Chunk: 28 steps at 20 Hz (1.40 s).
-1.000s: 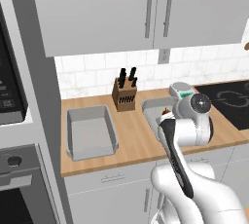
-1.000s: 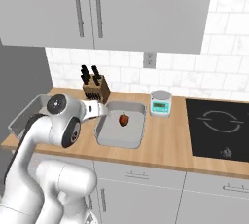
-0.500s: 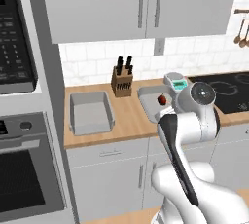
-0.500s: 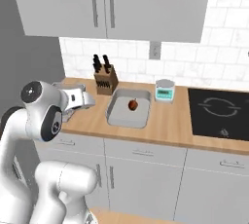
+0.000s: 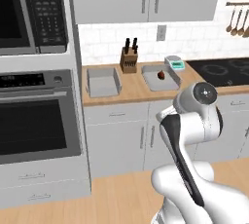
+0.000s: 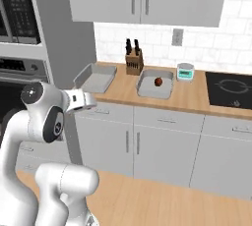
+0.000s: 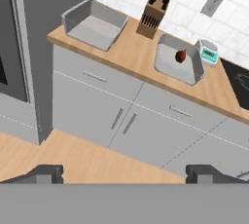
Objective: Place one bell pepper and one chicken drumstick in each tupperware on the nearby counter, to pack two identical lunches.
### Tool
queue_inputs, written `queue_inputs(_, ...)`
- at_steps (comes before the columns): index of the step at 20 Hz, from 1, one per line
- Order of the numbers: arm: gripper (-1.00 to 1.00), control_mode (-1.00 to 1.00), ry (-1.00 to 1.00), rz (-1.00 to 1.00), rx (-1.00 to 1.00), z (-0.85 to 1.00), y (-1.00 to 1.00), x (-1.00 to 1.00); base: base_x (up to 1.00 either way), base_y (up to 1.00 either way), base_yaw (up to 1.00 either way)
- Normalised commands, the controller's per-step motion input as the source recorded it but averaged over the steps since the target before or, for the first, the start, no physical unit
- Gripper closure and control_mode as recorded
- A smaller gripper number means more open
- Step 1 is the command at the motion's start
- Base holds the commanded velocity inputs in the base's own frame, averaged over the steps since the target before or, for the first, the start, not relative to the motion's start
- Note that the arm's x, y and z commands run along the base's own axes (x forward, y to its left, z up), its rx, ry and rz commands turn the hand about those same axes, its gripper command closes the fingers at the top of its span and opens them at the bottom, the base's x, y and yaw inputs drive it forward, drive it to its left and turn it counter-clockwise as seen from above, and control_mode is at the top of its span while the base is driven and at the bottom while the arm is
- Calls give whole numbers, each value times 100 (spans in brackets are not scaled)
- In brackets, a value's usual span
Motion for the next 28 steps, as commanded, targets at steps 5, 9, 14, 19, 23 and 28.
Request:
queue_inputs(5,-100,100,0,0,0,0,0,0,-100,98,17)
queue_inputs(9,-100,100,0,0,0,0,0,0,-67,100,-3)
queue_inputs(14,-100,100,0,0,0,0,0,0,-10,100,-9)
queue_inputs(19,-100,100,0,0,0,0,0,0,1,100,55)
queue_inputs(23,-100,100,0,0,0,0,0,0,0,100,62)
queue_inputs(28,-100,100,0,0,0,0,0,0,0,100,58)
